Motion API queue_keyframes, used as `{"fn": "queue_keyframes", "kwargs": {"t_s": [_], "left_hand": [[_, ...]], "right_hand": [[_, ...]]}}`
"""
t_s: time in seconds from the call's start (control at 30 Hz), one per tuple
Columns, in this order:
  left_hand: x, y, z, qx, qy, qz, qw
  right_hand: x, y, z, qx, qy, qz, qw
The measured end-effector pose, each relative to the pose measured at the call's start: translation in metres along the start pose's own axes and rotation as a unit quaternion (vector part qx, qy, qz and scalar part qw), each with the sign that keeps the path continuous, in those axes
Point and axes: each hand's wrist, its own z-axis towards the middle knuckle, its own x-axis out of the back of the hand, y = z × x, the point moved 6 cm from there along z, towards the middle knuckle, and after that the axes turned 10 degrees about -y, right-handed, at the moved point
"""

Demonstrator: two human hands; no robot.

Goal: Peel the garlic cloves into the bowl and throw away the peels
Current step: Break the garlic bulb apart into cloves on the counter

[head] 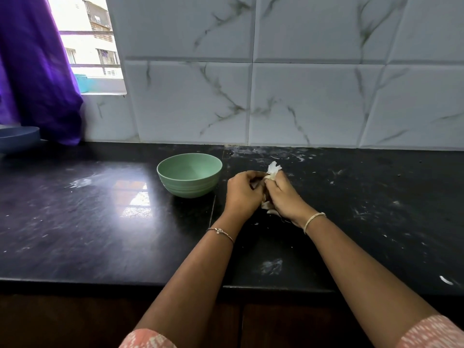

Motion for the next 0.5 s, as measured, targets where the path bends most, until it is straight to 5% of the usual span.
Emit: {"fn": "queue_keyframes", "kwargs": {"t_s": [0.23,0.5], "left_hand": [[0.000,-0.022,0.006,0.100,0.009,-0.322,0.941],[-0.010,-0.013,0.002,0.088,-0.089,-0.329,0.936]], "right_hand": [[0.006,0.001,0.004,0.069,0.044,0.079,0.994],[0.020,-0.009,-0.007,0.105,0.146,-0.108,0.978]]}}
